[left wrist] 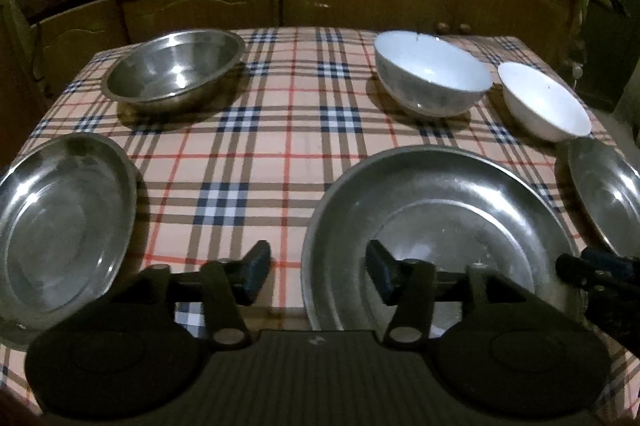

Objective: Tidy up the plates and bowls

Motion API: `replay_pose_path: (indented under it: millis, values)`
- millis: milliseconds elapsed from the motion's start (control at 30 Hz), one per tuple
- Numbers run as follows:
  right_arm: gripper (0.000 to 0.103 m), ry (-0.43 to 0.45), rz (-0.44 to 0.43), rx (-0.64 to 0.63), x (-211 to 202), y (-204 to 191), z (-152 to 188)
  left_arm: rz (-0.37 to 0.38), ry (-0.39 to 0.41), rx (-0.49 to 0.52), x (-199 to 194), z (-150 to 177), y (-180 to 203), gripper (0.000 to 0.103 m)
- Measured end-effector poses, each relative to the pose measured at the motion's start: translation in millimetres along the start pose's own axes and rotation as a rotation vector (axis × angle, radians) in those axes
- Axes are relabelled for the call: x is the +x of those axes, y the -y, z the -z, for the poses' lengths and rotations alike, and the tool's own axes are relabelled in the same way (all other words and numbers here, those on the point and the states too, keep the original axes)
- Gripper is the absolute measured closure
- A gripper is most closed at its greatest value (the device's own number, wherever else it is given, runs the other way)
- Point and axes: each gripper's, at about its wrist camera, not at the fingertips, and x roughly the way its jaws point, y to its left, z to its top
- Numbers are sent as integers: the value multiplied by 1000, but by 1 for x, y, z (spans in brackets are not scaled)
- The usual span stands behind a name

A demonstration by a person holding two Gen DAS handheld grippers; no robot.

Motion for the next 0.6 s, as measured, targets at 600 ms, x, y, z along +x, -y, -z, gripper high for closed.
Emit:
replay_pose_path:
  millis: [600]
  values:
    - [35, 85, -14, 13, -46, 3, -9, -14, 44, -15, -43, -8, 10, 11]
